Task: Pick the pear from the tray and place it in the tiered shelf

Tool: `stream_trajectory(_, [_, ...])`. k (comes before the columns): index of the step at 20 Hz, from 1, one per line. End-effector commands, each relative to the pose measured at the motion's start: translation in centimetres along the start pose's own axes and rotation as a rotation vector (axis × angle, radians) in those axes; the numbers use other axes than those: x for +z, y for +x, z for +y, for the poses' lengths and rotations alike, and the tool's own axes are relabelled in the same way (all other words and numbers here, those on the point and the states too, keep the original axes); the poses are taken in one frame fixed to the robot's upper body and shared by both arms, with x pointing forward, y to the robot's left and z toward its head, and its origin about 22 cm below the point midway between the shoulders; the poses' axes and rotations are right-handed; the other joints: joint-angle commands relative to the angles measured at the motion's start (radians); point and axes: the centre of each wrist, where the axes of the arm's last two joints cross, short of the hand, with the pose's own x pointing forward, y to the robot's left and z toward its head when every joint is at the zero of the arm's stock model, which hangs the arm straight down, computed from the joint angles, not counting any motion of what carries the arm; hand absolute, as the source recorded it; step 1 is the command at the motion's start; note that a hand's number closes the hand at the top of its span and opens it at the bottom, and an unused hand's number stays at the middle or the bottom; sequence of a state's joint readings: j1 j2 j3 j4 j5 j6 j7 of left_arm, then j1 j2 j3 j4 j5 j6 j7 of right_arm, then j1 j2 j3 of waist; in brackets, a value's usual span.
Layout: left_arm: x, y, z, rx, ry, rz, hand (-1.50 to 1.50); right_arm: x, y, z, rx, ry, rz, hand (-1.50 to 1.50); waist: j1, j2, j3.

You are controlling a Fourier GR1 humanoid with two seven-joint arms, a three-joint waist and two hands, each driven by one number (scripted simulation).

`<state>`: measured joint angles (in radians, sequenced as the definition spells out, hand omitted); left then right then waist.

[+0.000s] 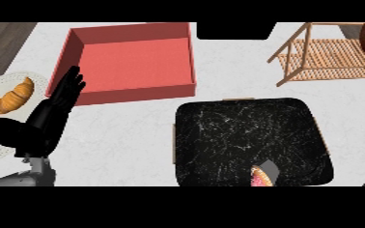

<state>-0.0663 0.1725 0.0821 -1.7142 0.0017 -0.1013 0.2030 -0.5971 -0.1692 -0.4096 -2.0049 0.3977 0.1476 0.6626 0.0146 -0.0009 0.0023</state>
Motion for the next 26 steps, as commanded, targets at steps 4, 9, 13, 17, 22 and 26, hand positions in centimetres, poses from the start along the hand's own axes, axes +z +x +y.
stream_trajectory(4, [-0.2,0.5,-1.5,-0.011,-0.005,-0.019,0.00,-4.4,-0.2,-0.4,-0.409,-0.008,0.023,1.50,-0.002,0.003,-0.001])
stream_trajectory(9, [-0.5,1.1,0.1,-0.009,0.020,-0.035,0.00,-3.8,1.6,-4.0,0.534,-0.046,-0.105,1.50,-0.019,0.023,-0.013])
stream_trajectory(13, [-0.6,0.6,-0.4,-0.004,-0.029,-0.021,0.00,-6.3,0.6,-4.2,0.759,-0.086,-0.144,1.50,0.022,0.021,-0.004])
stream_trajectory(17, [-0.9,0.0,0.2,-0.002,-0.018,-0.009,0.00,-9.0,-2.5,-4.2,0.789,-0.104,-0.248,1.50,0.010,0.010,-0.002])
stream_trajectory(22, [-0.9,0.7,-1.0,0.004,-0.035,0.008,0.00,-13.0,-3.4,-4.8,0.786,-0.129,-0.348,1.50,0.014,0.010,-0.002])
stream_trajectory(26, [-1.7,-1.0,-0.2,-0.039,-0.002,-0.015,0.00,-14.6,-1.9,-4.3,0.578,-0.052,-0.375,1.50,0.001,0.009,-0.002])
